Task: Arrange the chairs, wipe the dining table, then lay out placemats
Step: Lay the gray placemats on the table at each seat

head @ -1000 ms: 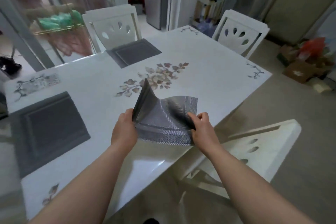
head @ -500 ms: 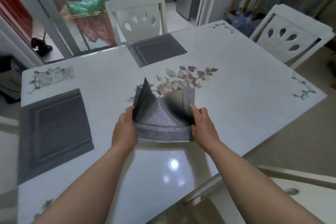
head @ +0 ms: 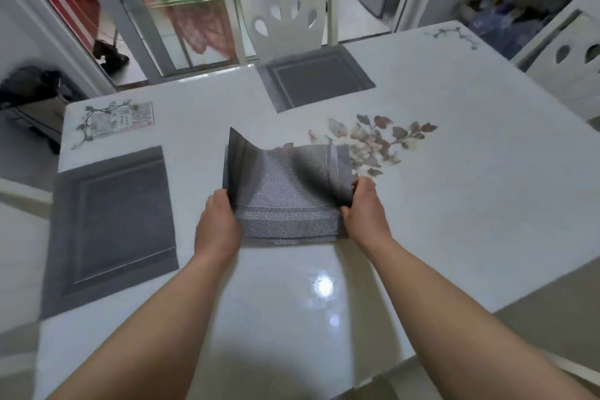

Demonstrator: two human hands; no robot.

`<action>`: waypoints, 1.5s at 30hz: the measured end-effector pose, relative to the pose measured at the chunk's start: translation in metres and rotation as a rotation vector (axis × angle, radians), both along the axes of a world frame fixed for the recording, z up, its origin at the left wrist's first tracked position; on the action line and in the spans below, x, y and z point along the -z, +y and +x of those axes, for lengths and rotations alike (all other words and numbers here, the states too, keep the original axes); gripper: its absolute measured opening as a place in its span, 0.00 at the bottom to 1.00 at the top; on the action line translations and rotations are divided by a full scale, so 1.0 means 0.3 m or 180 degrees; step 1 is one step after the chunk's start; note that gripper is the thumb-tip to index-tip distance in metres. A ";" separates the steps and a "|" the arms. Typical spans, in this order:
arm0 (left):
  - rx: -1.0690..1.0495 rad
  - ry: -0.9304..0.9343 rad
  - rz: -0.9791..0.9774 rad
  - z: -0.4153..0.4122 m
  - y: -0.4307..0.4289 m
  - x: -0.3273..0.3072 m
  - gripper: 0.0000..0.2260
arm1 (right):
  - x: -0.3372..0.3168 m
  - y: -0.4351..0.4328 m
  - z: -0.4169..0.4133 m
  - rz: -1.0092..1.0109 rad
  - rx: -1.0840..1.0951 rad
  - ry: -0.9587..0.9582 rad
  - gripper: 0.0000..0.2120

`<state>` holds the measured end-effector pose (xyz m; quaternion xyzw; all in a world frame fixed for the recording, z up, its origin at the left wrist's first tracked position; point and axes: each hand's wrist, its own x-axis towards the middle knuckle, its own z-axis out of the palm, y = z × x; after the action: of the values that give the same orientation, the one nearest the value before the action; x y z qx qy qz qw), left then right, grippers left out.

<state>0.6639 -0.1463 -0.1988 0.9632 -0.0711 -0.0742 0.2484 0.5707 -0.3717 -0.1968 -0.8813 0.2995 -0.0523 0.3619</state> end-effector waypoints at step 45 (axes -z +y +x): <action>-0.0295 0.0547 0.0083 -0.786 -0.283 -0.038 0.07 | -0.110 -0.382 -0.643 -0.0404 -0.0004 0.0692 0.13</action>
<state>0.4279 -0.2312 -0.1874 0.9587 -0.0040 -0.1458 0.2443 0.3778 -0.4863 -0.1638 -0.9030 0.3325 0.0249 0.2708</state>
